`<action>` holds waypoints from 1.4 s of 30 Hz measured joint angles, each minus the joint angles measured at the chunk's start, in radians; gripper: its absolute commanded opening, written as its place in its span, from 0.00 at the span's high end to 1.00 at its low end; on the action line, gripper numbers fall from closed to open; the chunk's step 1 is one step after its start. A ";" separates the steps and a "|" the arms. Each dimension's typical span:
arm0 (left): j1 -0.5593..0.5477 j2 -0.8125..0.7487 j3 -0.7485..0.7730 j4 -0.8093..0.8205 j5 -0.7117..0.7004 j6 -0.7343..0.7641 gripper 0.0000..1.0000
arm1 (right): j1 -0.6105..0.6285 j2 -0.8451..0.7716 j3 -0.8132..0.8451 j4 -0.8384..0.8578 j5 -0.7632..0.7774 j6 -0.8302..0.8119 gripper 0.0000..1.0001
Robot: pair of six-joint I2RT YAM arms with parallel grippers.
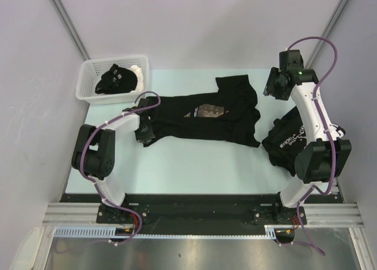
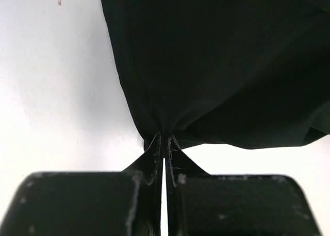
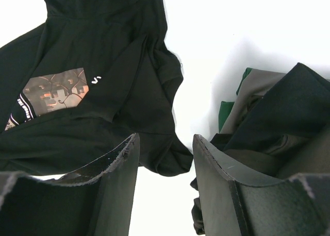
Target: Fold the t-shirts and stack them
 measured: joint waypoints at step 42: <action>0.012 -0.061 -0.002 -0.173 -0.255 0.211 1.00 | -0.051 -0.036 -0.060 0.029 -0.056 0.001 0.48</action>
